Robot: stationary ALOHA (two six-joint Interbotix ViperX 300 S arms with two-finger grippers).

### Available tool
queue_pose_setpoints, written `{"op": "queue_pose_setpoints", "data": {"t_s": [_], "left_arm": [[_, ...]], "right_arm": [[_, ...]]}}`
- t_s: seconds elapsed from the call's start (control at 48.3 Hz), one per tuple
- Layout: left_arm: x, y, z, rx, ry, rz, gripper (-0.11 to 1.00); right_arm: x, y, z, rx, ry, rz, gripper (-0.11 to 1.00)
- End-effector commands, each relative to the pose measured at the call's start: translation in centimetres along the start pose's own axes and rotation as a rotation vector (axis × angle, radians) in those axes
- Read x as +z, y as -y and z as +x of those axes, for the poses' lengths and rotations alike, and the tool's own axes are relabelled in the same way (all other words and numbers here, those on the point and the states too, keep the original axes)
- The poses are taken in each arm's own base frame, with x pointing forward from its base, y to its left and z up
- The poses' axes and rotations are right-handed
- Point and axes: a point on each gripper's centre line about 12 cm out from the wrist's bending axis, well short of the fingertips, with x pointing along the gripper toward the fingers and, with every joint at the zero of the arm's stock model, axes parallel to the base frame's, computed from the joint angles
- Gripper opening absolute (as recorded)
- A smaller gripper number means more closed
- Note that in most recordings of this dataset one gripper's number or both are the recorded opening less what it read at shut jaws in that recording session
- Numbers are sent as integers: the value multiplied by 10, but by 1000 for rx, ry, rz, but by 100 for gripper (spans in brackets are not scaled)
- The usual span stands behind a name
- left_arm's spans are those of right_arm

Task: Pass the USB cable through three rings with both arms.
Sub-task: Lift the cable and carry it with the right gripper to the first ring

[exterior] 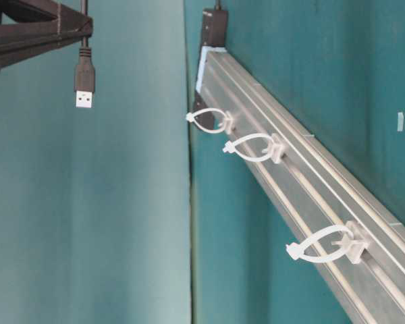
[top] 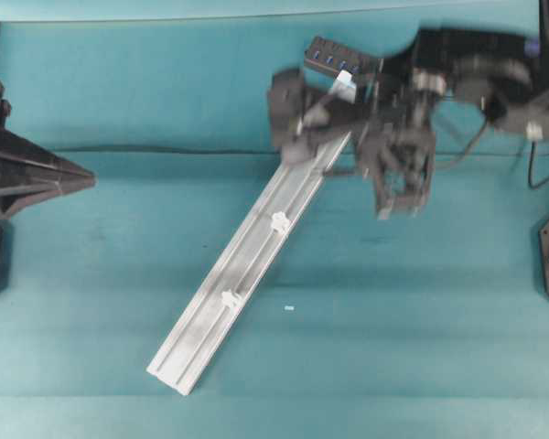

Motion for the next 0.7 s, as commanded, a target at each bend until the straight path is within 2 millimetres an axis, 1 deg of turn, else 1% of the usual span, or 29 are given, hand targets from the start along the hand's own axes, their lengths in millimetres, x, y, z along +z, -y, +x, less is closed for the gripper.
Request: {"op": "queue_pose_setpoints", "data": {"t_s": [0.0, 0.124, 0.186, 0.31, 0.393, 0.476, 0.58, 0.683], "left_arm": [[7, 0, 0, 2, 19, -3, -1], [8, 0, 0, 1, 25, -20, -1], [6, -1, 0, 3, 17, -29, -1], [7, -2, 2, 8, 24, -62, -1], [10, -1, 3, 0, 46, -92, -1], [8, 1, 6, -7, 39, -115, -1], [5, 1, 9, -6, 29, -136, -1], [4, 0, 12, -5, 24, -150, -1]], "right_arm": [[0, 15, -6, -32, 47, -63, 7], [-4, 33, -6, -65, 78, -154, 7], [-7, 40, -3, -80, 85, -212, 7], [-19, 55, 13, -103, 84, -322, 7], [-29, 65, 31, -133, 92, -399, 7], [-37, 73, 44, -171, 107, -460, 7], [-48, 86, 53, -216, 117, -499, 7], [-59, 103, 54, -254, 124, -488, 7]]}}
